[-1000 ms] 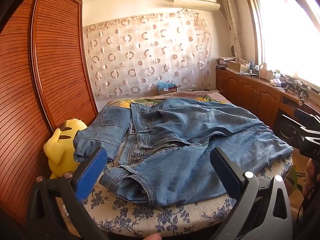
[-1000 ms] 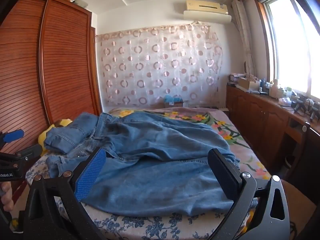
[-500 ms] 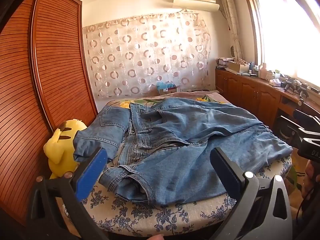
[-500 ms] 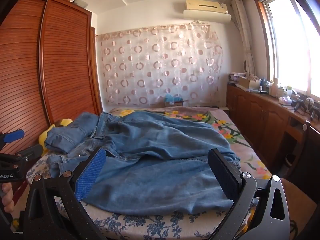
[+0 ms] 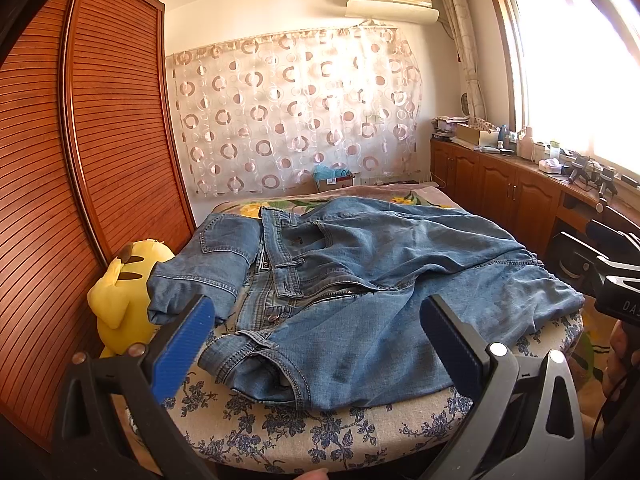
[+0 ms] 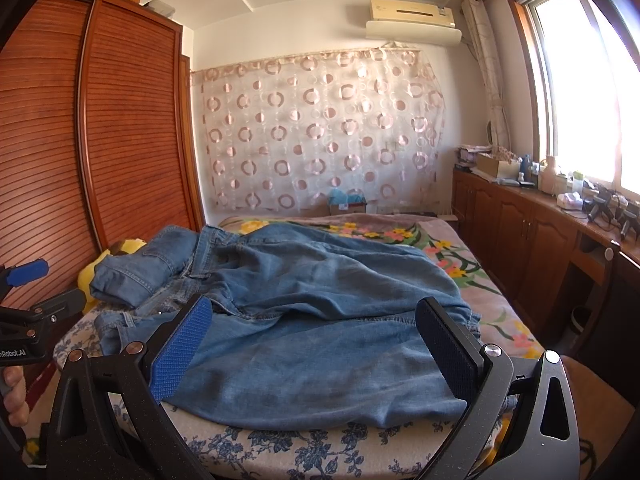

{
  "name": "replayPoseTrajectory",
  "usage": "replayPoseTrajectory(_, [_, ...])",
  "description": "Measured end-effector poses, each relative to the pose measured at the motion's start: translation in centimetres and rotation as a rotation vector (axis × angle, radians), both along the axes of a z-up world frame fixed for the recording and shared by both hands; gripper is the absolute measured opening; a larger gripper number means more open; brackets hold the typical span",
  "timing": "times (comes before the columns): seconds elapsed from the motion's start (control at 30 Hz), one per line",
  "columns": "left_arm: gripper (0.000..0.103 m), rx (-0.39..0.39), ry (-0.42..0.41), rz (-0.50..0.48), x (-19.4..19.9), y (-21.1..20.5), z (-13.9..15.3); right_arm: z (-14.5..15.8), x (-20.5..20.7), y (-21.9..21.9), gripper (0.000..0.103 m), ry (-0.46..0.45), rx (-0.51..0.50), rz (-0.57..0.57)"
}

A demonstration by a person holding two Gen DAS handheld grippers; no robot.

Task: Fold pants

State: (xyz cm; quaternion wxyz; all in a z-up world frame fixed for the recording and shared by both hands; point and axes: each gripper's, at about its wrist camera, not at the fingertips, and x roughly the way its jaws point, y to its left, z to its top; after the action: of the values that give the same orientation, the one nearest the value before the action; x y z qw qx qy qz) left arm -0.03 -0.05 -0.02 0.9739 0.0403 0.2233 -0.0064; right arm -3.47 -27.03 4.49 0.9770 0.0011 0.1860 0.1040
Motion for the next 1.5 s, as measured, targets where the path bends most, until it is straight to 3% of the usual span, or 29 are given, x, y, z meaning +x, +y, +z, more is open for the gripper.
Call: replayPoseTrajectory(1.5, [0.103,-0.002,-0.01,-0.003,-0.6,-0.62,0.79,0.02,-0.05,-0.03,0.103,-0.003,0.004,0.0])
